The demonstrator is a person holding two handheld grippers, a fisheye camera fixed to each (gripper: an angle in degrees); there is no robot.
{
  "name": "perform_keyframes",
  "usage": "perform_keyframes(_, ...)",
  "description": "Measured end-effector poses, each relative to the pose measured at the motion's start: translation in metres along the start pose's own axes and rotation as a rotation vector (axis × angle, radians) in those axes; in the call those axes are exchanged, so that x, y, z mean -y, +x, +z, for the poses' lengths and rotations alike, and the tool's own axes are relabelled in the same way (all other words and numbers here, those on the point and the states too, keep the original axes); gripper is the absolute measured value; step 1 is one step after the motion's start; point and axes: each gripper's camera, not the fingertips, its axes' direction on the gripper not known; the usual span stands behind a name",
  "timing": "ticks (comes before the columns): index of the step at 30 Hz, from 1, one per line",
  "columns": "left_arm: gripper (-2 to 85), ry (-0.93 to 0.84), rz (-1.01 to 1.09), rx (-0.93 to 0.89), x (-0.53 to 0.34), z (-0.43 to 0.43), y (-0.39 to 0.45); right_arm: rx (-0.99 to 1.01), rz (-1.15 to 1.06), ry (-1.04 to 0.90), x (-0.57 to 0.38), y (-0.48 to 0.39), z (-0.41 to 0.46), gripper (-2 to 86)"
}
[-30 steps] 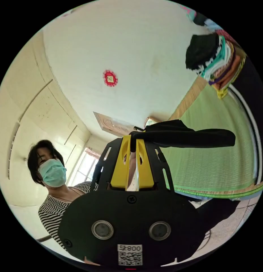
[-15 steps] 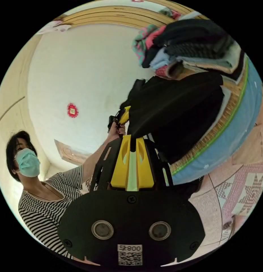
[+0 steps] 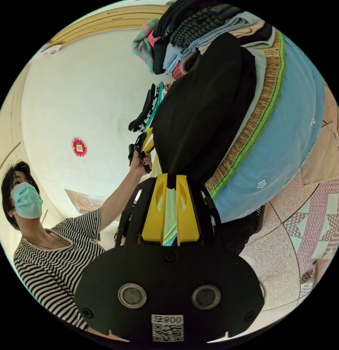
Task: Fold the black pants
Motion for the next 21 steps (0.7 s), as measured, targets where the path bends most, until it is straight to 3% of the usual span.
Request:
perform_keyframes(6,6.9,0.134,0.116,0.083,-0.003,-0.037,0.076,-0.083,-0.066,0.100,-0.025,-0.025,-0.030,0.3)
perform_keyframes(9,5.0,0.081,0.221,0.102,0.004,-0.027,0.118,-0.214,-0.220,0.095,-0.011,-0.065,-0.025,0.0)
perform_keyframes(16,0.6,-0.109,0.303,0.437,0.017,0.023,0.160,-0.617,-0.511,0.049,0.065,-0.124,0.051,0.0)
perform_keyframes(21,0.1,-0.086,0.280,0.418,0.009,0.020,0.162,-0.802,-0.516,-0.104,0.096,-0.111,0.114,0.1)
